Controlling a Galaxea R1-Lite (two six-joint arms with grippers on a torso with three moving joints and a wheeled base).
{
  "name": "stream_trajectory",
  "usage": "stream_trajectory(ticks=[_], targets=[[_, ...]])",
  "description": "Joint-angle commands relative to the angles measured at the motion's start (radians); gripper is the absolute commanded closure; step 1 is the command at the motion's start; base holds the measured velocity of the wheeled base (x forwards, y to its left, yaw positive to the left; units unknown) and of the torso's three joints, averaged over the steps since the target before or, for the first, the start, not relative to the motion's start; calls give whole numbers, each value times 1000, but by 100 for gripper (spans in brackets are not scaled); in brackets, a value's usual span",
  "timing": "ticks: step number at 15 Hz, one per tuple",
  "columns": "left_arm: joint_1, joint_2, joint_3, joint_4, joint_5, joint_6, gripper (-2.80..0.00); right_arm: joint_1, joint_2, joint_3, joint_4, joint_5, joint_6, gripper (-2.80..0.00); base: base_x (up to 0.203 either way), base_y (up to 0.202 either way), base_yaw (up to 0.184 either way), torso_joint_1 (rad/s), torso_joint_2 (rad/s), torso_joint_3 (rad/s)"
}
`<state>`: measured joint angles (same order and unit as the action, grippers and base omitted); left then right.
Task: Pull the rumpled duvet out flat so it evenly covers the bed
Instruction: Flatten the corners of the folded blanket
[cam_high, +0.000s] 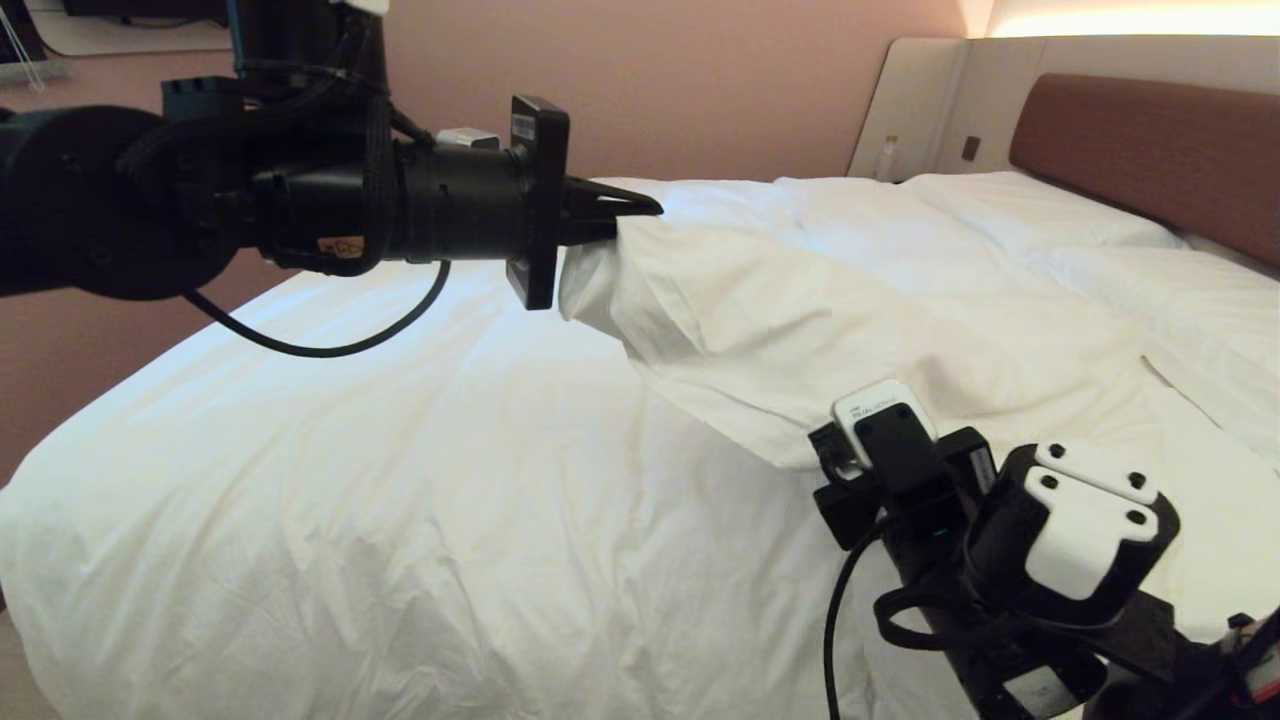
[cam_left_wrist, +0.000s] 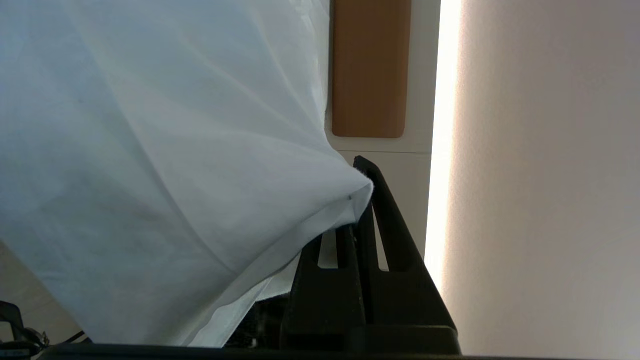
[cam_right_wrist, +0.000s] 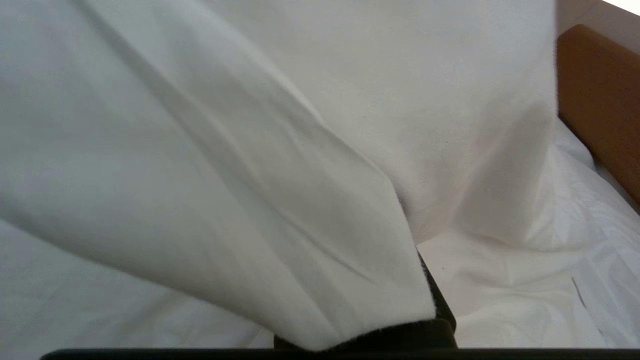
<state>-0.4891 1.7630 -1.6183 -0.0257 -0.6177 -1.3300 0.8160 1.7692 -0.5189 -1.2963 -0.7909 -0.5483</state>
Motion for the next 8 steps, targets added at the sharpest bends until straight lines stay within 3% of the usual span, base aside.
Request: stream_trajectory(ticks=[1, 5, 8], targets=[[0, 0, 4, 0, -4, -8, 0, 0, -61, 4, 13, -14, -4, 0, 0, 0, 0, 0, 0, 0], [0, -10, 38, 0, -10, -6, 0, 0, -240, 9, 157, -78, -2, 0, 0, 0, 0, 0, 0, 0], [-11, -20, 72, 0, -7, -3, 0, -47, -314, 16, 246, -109, 43, 0, 0, 0, 0, 0, 0, 0]])
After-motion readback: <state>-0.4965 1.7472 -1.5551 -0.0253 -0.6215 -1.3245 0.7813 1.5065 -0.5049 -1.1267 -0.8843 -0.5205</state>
